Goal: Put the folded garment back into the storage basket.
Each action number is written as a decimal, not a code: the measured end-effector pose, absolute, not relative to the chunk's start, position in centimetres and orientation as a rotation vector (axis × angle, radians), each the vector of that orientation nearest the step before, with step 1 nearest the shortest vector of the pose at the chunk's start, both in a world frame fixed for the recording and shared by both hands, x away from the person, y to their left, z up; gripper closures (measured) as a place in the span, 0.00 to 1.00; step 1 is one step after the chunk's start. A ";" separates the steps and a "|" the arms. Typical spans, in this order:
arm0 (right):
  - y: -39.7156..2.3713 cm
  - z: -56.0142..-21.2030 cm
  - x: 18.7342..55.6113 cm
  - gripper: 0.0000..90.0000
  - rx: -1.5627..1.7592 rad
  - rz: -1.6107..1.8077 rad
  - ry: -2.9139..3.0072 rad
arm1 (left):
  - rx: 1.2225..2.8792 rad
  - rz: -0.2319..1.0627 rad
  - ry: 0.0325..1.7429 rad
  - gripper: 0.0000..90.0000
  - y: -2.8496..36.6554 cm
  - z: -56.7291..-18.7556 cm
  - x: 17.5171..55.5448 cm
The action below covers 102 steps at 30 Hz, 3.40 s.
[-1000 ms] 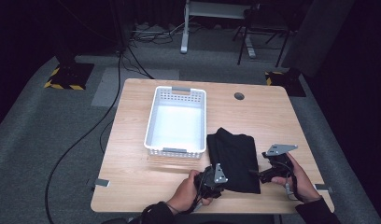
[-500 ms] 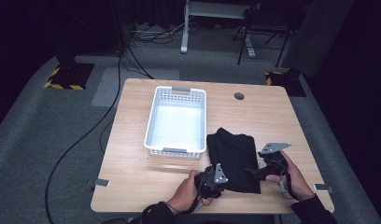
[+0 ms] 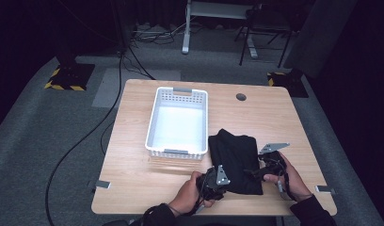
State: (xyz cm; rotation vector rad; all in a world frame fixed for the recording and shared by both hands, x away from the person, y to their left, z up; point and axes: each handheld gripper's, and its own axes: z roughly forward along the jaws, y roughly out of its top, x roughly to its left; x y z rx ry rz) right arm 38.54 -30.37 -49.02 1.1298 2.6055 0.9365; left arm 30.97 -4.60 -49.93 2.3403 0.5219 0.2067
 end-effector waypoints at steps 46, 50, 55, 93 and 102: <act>-29.5 -46.0 36.2 0.76 0.926 1.091 2.464 | 2.331 0.359 0.530 0.74 -4.3 -48.1 31.4; -29.6 -45.5 36.2 0.76 0.922 1.077 2.439 | 2.324 0.369 0.520 0.74 -4.6 -47.5 31.9; -30.1 -44.6 36.4 0.76 0.935 1.084 2.412 | 2.320 0.393 0.508 0.74 -5.1 -46.4 32.3; -30.0 -38.6 38.5 0.76 0.892 1.095 2.280 | 2.271 0.552 0.471 0.75 -5.6 -40.0 35.2; -29.5 -37.8 39.2 0.76 0.881 1.092 2.275 | 2.257 0.570 0.480 0.75 -5.1 -39.1 35.8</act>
